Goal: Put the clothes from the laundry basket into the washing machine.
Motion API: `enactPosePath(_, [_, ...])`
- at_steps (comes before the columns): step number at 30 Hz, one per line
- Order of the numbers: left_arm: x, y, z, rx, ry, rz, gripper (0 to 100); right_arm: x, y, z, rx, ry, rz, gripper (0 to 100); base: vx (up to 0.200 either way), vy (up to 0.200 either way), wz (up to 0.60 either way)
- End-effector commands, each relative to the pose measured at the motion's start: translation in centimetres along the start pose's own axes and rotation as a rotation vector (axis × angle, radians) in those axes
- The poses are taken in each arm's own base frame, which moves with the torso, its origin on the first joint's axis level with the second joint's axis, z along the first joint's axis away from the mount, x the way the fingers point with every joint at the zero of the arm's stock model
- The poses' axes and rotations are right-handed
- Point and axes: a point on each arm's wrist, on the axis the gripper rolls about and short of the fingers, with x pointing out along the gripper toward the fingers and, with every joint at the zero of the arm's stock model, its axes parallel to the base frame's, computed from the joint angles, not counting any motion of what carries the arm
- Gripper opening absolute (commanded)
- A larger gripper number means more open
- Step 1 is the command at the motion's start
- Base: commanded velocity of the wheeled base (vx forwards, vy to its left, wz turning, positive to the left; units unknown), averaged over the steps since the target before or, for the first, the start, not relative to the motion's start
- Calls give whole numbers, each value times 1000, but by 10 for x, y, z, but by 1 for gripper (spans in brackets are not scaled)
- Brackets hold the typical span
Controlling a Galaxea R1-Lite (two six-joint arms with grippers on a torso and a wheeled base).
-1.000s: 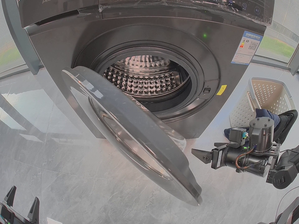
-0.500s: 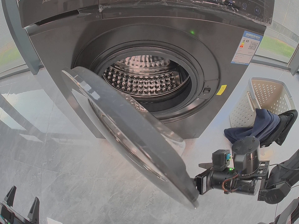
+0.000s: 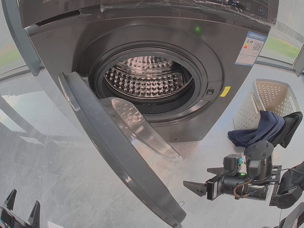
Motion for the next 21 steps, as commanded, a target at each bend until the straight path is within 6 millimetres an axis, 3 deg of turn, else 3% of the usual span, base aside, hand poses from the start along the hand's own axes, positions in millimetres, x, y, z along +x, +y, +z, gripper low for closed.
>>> enactPosePath(1, [1,0,-5,1,7,0,100,11,-26,21,54,-64,-101,100,0,0,0])
enactPosePath(5, [1,0,-5,1,7,-2,100,28,-40,38,84,-108,-152,100,0,0,0])
enactPosePath(12, [1,0,-5,0,7,-2,100,56,-37,55,81,-148,-166,100,0,0,0])
enactPosePath(21, [1,0,-5,0,7,-2,100,57,-8,33,37,-75,-78,100,0,0,0])
